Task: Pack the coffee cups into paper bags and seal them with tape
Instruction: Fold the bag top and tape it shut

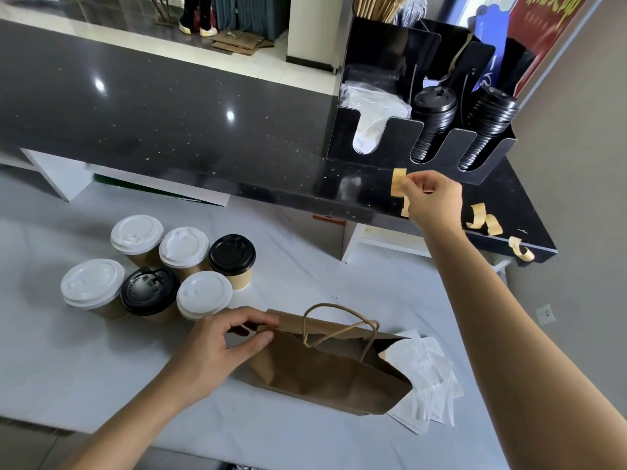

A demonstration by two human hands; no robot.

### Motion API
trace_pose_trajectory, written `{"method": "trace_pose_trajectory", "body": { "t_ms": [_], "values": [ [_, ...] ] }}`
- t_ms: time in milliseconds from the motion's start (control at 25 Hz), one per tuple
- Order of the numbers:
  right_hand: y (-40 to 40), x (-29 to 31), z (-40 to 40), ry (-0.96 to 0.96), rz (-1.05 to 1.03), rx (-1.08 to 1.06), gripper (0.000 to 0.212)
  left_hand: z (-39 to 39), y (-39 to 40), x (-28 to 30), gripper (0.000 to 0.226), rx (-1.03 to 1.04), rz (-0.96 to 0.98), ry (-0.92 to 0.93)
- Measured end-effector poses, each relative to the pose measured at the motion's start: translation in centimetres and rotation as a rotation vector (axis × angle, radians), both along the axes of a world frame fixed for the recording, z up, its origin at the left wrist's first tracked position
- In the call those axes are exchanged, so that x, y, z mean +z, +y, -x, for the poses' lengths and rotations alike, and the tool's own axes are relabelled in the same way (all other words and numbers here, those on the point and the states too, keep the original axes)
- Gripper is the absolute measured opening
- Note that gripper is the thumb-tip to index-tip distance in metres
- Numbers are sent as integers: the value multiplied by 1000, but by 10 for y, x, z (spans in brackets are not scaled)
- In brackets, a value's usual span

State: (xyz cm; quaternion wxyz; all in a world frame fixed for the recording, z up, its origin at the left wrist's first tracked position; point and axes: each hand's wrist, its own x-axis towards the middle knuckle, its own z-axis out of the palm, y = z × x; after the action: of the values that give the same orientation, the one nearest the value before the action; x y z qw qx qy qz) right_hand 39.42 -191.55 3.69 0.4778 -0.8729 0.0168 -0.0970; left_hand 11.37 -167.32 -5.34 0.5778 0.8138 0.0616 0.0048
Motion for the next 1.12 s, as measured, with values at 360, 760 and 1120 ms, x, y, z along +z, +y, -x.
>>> {"method": "trace_pose_trajectory", "body": {
  "t_ms": [360, 760, 1120],
  "values": [
    [1, 33, 60, -1, -222, 130, 8, 5, 3, 1, 22, -25, -43, -13],
    [-13, 72, 182, 6, -368, 272, 12, 8, 6, 0, 18, -61, -83, -53],
    [-7, 79, 271, -46, -486, 502, 25, 10, 7, 5, 18, -107, -123, -85]
  ]
}}
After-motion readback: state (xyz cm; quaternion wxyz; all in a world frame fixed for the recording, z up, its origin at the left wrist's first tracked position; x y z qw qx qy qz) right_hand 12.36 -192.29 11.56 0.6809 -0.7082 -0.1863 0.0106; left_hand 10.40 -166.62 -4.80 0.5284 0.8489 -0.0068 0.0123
